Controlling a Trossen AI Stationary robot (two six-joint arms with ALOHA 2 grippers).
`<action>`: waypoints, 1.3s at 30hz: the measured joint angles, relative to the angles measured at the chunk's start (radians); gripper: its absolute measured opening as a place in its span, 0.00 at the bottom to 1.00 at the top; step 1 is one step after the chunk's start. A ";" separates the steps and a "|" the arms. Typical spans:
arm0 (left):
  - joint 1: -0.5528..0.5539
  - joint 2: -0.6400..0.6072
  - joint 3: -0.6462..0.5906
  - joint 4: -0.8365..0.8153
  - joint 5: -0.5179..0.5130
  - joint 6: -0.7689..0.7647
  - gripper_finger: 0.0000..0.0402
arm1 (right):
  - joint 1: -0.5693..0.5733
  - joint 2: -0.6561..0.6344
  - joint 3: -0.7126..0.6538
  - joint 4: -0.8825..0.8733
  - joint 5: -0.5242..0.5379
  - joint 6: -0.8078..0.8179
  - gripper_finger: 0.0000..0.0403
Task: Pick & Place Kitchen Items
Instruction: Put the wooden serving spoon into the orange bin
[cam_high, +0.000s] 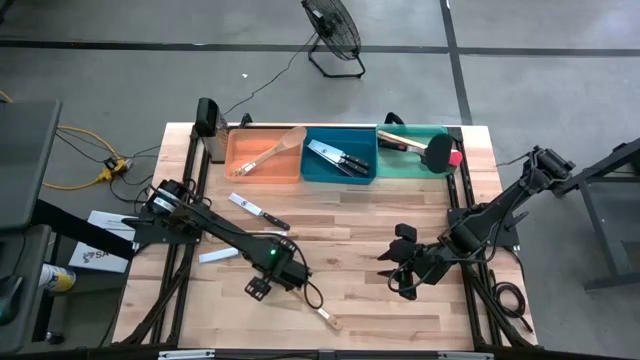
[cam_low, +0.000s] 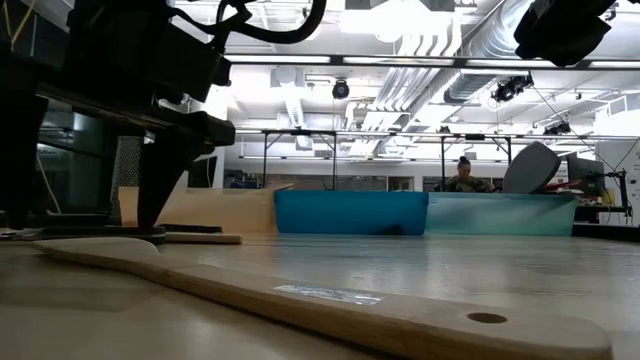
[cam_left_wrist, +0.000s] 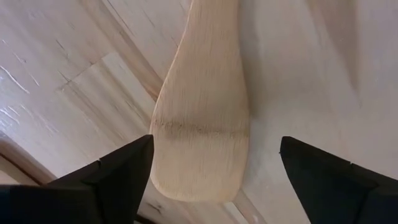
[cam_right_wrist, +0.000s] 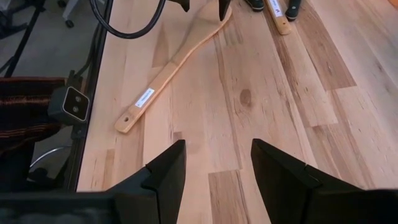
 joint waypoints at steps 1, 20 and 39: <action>0.000 0.000 0.000 -0.004 -0.001 0.000 0.86 | 0.000 0.000 0.000 -0.001 0.000 0.000 0.43; 0.008 0.000 0.000 -0.056 -0.057 0.040 0.87 | -0.001 0.000 0.000 -0.008 0.002 0.000 0.43; 0.041 0.007 0.000 -0.043 -0.022 0.074 0.87 | 0.000 0.000 0.000 -0.037 0.000 0.023 0.43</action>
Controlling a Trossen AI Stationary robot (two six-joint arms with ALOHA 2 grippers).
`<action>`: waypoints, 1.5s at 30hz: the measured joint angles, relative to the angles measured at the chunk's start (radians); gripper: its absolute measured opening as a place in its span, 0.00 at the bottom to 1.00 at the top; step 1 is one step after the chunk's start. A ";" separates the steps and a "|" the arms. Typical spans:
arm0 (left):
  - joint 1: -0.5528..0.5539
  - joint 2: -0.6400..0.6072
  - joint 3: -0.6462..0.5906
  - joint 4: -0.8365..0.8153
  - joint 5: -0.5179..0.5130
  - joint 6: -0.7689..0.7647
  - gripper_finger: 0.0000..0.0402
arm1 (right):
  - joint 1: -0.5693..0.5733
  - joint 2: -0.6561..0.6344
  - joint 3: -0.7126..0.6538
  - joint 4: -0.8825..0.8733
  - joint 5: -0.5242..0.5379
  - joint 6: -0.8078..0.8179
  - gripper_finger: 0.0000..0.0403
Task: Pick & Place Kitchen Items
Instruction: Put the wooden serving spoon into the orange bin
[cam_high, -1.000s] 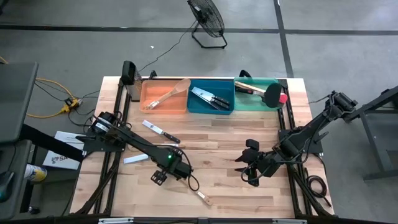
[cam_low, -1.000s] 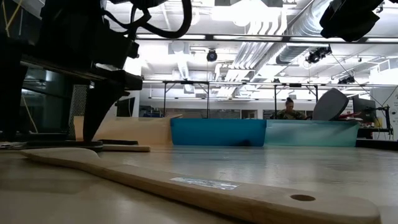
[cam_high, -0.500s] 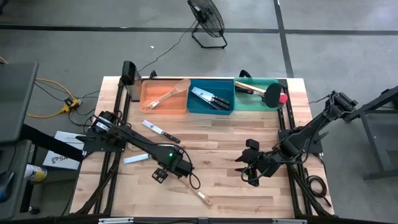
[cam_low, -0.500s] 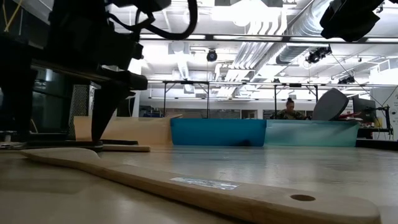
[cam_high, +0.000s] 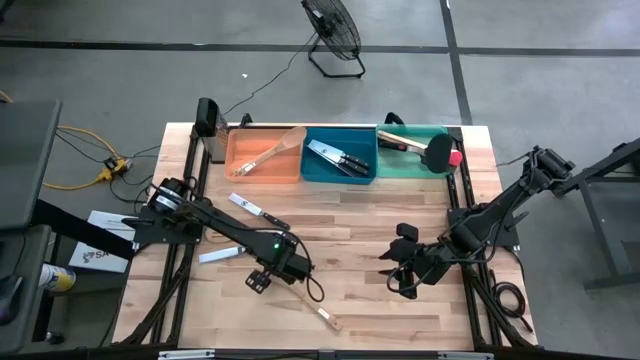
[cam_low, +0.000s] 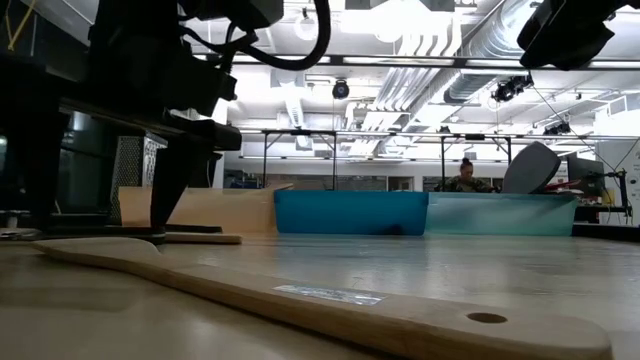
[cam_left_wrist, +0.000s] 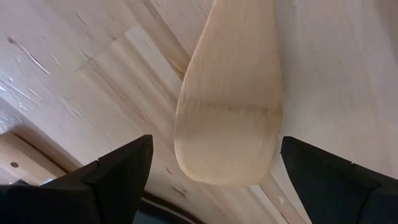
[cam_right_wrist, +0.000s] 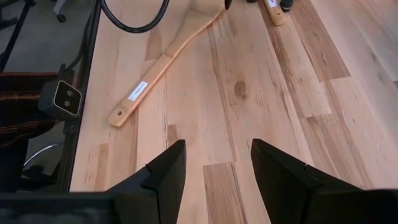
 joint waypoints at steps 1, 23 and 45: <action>0.000 0.000 0.000 0.005 0.000 0.000 0.87 | 0.002 0.000 0.000 0.000 0.000 0.000 0.43; -0.003 -0.005 -0.112 0.080 0.020 -0.008 0.87 | 0.025 0.000 0.000 0.001 0.011 0.003 0.43; -0.003 -0.001 -0.116 0.124 -0.042 0.022 0.68 | 0.025 0.000 0.000 0.001 0.011 0.011 0.43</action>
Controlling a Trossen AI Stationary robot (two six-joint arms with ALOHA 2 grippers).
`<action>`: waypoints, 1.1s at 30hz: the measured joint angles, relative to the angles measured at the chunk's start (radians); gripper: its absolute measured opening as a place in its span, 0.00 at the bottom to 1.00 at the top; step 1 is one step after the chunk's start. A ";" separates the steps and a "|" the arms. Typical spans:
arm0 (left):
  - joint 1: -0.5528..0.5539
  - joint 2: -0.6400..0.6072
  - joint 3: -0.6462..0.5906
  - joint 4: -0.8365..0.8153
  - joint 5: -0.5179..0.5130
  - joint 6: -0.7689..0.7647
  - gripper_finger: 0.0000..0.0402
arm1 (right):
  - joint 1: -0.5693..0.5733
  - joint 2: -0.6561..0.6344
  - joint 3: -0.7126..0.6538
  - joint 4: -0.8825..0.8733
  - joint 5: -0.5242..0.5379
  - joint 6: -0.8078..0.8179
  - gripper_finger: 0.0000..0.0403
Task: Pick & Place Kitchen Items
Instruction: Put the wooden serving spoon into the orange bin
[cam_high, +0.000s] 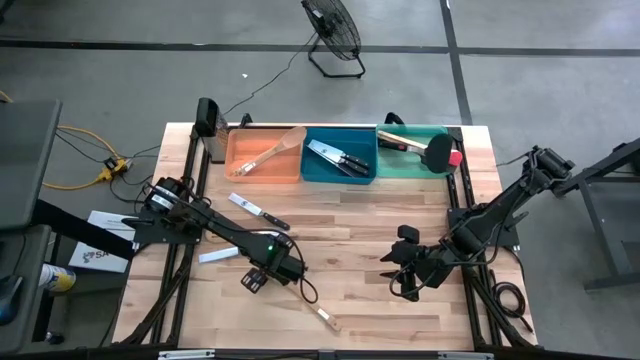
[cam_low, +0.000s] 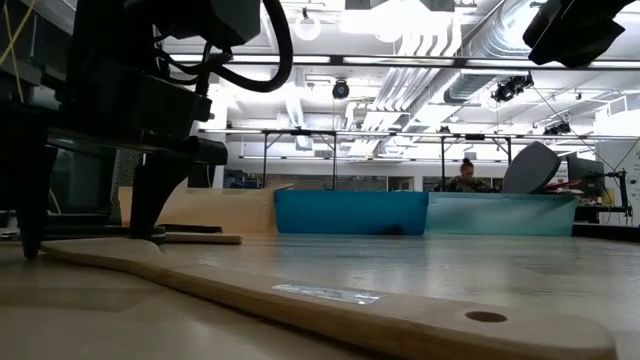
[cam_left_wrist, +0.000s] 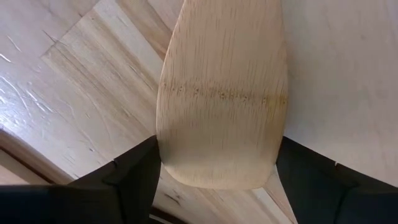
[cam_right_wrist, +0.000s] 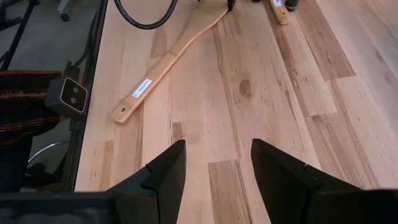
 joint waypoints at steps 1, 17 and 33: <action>0.000 0.000 0.000 -0.001 0.000 -0.001 0.68 | 0.000 0.000 0.000 0.000 0.000 0.000 0.43; 0.000 -0.018 0.000 -0.003 0.007 -0.104 0.68 | 0.000 0.000 0.000 -0.001 -0.002 0.008 0.43; 0.002 -0.078 0.102 -0.048 -0.029 -0.127 0.68 | 0.000 0.000 0.000 0.001 -0.001 0.011 0.43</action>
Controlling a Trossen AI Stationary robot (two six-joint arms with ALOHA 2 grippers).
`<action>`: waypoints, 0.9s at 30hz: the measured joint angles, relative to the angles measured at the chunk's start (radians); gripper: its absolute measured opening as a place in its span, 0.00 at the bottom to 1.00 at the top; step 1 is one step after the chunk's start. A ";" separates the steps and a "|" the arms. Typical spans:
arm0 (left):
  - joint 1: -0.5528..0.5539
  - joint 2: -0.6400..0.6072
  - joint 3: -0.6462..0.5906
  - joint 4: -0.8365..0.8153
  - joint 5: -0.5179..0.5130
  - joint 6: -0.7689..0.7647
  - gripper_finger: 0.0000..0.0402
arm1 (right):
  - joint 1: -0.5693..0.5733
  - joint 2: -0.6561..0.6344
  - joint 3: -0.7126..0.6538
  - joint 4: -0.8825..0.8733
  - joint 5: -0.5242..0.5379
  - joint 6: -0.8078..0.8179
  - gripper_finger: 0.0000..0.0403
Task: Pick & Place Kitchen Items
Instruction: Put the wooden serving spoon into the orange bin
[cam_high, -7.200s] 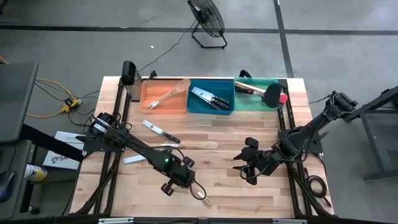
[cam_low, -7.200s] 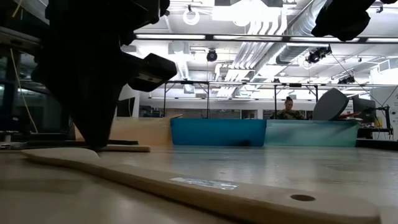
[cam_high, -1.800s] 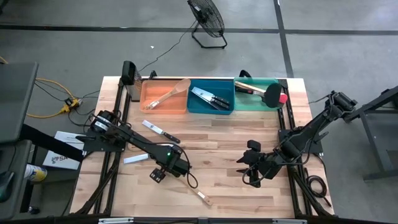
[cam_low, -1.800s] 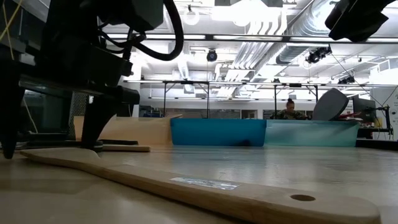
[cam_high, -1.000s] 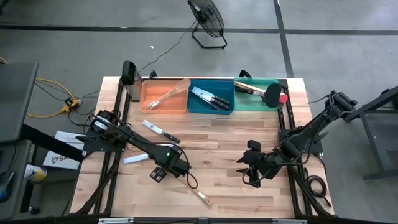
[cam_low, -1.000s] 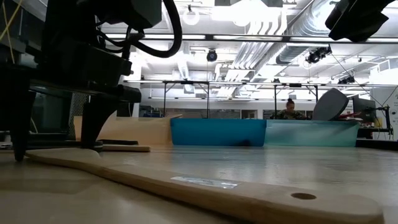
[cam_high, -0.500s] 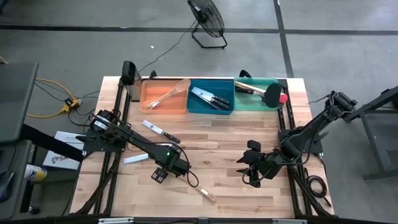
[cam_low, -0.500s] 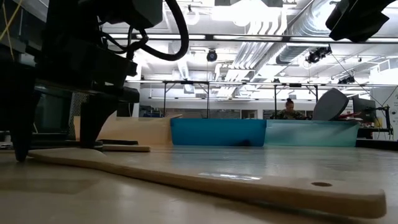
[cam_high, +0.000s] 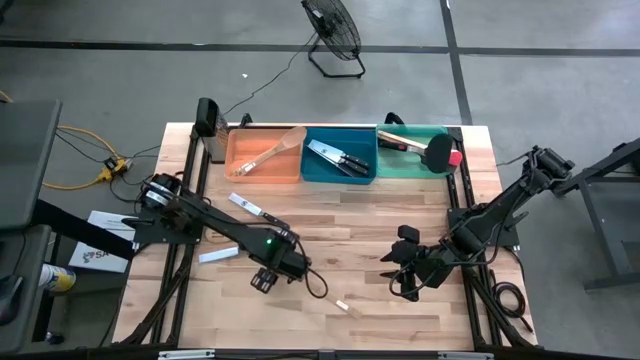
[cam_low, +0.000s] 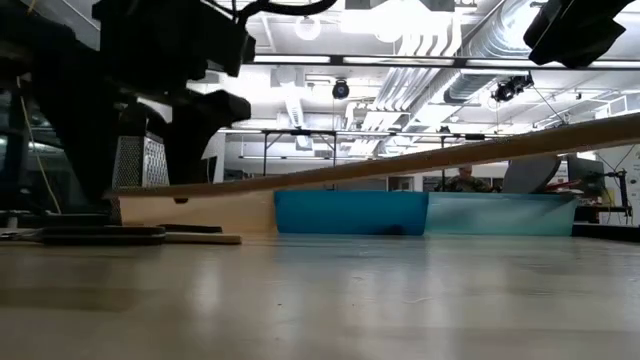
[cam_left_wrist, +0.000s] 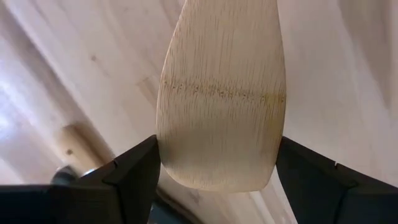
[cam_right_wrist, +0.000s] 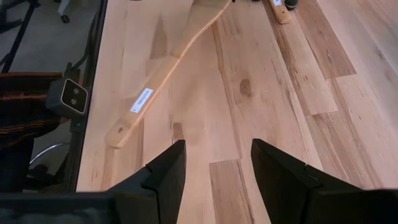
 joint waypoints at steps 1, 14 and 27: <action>0.000 0.000 0.009 -0.013 -0.008 0.000 0.68 | 0.000 0.000 0.000 0.000 0.001 0.000 0.43; 0.000 0.000 0.153 -0.189 -0.152 0.001 0.68 | 0.068 -0.040 0.000 0.015 0.256 -0.089 0.43; 0.000 -0.002 0.278 -0.256 -0.341 0.000 0.68 | 0.317 -0.076 0.000 -0.015 0.822 -0.154 0.43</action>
